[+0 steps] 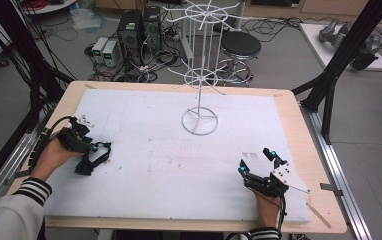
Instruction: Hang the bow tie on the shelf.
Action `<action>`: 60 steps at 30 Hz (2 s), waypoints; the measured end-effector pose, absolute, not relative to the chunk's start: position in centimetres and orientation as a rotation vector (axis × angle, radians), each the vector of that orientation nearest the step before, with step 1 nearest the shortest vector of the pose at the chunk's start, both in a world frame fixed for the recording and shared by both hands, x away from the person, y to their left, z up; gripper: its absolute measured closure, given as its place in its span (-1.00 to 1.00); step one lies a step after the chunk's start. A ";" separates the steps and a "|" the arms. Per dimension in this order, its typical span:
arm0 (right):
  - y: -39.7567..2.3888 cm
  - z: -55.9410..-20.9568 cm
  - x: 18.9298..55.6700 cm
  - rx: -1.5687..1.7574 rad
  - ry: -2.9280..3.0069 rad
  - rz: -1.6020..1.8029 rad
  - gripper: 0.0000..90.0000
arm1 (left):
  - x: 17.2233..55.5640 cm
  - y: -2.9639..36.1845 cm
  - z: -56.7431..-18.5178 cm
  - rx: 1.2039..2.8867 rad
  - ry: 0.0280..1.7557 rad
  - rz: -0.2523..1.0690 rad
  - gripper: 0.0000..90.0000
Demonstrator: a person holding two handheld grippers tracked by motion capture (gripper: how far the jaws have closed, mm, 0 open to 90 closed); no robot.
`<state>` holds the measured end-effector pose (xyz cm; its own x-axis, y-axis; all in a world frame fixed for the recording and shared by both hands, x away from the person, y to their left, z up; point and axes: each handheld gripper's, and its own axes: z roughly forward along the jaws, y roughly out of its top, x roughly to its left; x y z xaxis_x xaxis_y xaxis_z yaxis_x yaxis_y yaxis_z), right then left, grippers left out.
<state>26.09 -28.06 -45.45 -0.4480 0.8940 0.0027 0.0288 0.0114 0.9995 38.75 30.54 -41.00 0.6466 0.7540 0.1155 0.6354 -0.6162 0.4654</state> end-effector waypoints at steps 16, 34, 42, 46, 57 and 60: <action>-28.0 -45.5 26.1 0.975 1.568 1.526 -0.82 | 38.3 30.5 -41.2 2.473 1.093 0.441 0.88; -28.0 -45.5 26.0 0.973 1.569 1.527 -0.82 | 37.4 30.4 -38.8 2.223 1.002 0.476 0.90; -28.0 -45.5 26.0 0.972 1.568 1.527 -0.82 | 36.9 29.9 -37.4 2.087 0.917 0.512 0.90; -28.0 -45.5 26.0 0.972 1.568 1.527 -0.82 | 36.6 29.3 -36.7 2.031 0.885 0.526 0.90; -28.0 -45.5 26.0 0.970 1.568 1.526 -0.82 | 36.7 27.5 -35.2 1.905 0.836 0.526 0.90; -28.0 -45.5 26.0 0.973 1.568 1.526 -0.82 | 36.7 26.7 -34.9 1.885 0.815 0.513 0.90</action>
<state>26.04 -28.02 -45.46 -0.4479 0.8941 0.0040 0.0282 0.0096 0.9996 36.72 26.67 -34.90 0.6855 0.7281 -0.0010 0.3136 -0.2941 0.9029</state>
